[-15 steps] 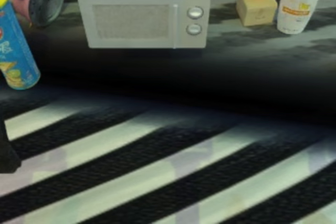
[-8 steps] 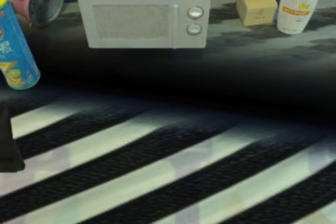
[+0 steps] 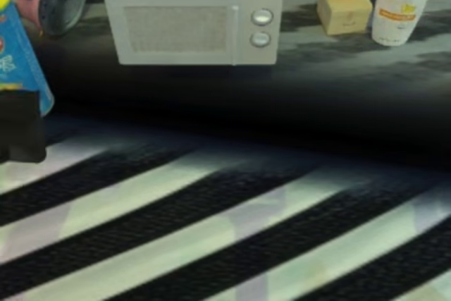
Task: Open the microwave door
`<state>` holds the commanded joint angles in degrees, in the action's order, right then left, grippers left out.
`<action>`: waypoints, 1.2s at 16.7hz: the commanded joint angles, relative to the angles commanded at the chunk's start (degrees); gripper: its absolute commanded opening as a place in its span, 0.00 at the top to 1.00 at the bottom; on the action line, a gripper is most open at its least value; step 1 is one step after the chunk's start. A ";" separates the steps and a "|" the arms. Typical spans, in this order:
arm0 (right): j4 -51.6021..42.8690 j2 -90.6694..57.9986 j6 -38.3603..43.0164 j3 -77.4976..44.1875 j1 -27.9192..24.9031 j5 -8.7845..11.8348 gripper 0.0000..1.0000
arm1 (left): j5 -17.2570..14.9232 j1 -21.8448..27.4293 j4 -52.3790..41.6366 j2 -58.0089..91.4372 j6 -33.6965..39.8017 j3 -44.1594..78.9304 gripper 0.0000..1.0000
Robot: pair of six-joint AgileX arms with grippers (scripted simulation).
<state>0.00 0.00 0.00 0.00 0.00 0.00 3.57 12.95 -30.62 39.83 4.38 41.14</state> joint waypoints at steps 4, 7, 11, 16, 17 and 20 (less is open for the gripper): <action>0.00 0.00 0.00 0.00 0.00 0.00 0.00 | 1.86 6.35 -10.31 19.91 5.94 26.51 0.00; 0.00 0.00 0.00 0.00 0.00 0.00 0.00 | 3.66 11.04 -17.29 35.05 11.45 47.86 0.00; 0.00 0.00 0.00 0.00 0.00 0.00 0.00 | 6.63 16.62 -26.44 55.36 18.73 73.53 0.00; 0.00 0.00 0.00 0.00 0.00 0.00 0.00 | 10.83 21.86 -37.70 78.80 25.85 95.66 0.00; 0.00 0.00 0.00 0.00 0.00 0.00 0.00 | 11.61 22.61 -39.75 82.68 26.86 98.55 0.00; 0.00 0.00 0.00 0.00 0.00 0.00 0.00 | 13.52 24.19 -44.83 91.41 28.96 104.41 0.00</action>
<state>0.00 0.00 0.00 0.00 0.00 0.00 17.10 37.14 -75.44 131.24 33.34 145.55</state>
